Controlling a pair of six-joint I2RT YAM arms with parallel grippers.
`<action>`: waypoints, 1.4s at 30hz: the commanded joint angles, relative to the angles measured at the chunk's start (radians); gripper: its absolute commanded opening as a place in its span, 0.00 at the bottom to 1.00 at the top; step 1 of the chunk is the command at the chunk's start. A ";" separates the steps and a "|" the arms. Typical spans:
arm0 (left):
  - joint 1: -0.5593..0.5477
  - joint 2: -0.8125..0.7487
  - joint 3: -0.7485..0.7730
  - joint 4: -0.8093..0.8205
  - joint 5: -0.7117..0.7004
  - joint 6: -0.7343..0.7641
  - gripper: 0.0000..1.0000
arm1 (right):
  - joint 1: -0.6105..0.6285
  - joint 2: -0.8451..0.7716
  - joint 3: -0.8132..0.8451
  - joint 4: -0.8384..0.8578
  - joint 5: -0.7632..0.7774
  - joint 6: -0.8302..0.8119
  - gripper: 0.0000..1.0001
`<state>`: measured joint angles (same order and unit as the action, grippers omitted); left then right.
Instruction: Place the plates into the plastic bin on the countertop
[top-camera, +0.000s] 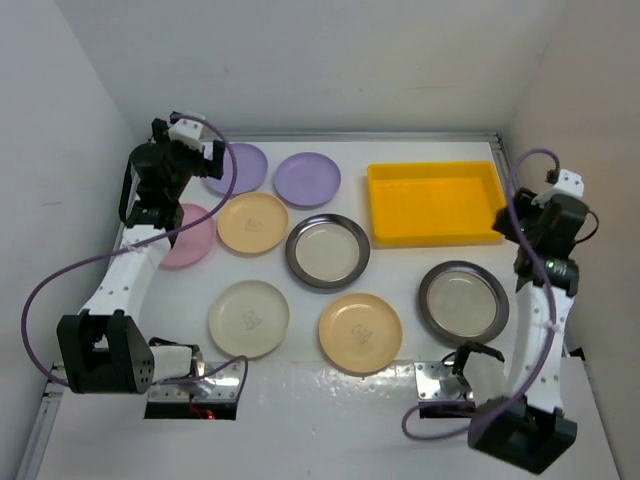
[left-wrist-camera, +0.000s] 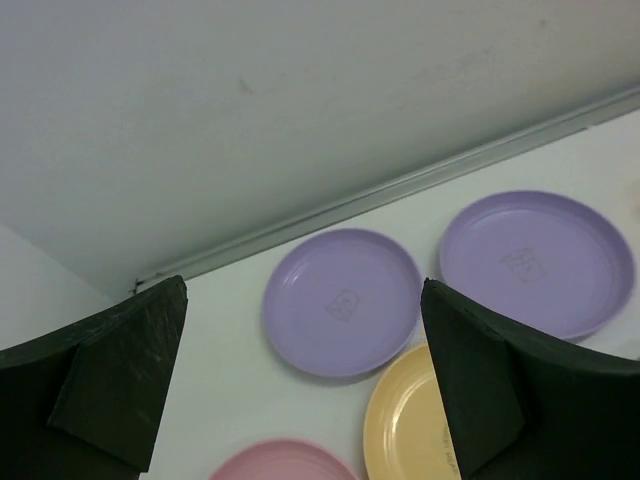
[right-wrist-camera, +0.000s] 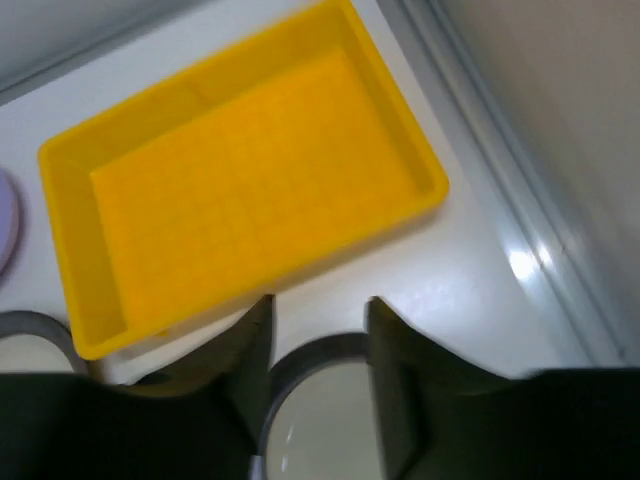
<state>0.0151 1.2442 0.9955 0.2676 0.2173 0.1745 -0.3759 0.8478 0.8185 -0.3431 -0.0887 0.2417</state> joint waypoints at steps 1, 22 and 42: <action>0.005 0.034 0.055 -0.209 0.150 -0.001 1.00 | -0.139 0.164 0.035 -0.453 -0.071 0.198 0.35; -0.015 -0.065 -0.106 -0.232 0.289 -0.073 0.94 | -0.549 0.299 -0.410 -0.194 0.100 0.453 0.69; -0.055 -0.092 -0.084 -0.260 0.289 -0.064 0.93 | -0.584 0.228 -0.467 -0.129 -0.094 0.430 0.00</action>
<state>-0.0284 1.1866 0.8814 -0.0105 0.4866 0.1146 -0.9531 1.1400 0.3569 -0.3801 -0.3382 0.6487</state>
